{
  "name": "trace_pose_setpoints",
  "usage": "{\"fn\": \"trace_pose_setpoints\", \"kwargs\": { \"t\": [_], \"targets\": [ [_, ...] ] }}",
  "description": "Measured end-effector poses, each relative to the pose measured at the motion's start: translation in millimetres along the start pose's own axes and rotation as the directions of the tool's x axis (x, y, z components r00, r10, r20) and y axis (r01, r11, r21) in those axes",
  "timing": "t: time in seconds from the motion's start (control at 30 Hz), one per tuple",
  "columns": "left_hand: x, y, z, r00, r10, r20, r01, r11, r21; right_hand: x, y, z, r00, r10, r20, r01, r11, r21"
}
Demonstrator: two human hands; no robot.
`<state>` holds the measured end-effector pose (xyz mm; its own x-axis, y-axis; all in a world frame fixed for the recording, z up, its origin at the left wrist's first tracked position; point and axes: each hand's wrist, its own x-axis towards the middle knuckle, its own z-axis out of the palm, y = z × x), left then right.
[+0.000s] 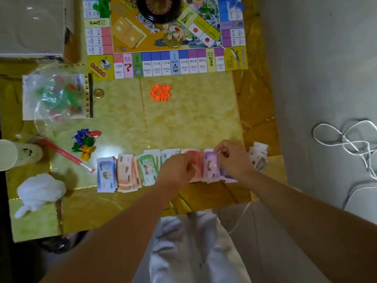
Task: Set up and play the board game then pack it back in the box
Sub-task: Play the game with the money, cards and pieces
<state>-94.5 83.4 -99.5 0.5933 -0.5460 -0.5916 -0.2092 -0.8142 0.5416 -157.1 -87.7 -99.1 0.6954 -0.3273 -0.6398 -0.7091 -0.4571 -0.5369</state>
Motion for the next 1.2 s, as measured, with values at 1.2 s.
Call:
{"fn": "trace_pose_setpoints", "kwargs": {
  "t": [1.2],
  "targets": [
    [56.3,89.5,87.4,0.985,0.028,0.172,-0.022,0.999,-0.036,1.3,108.1,-41.9,0.968,-0.044,-0.245,-0.077,0.882,-0.464]
  ]
}}
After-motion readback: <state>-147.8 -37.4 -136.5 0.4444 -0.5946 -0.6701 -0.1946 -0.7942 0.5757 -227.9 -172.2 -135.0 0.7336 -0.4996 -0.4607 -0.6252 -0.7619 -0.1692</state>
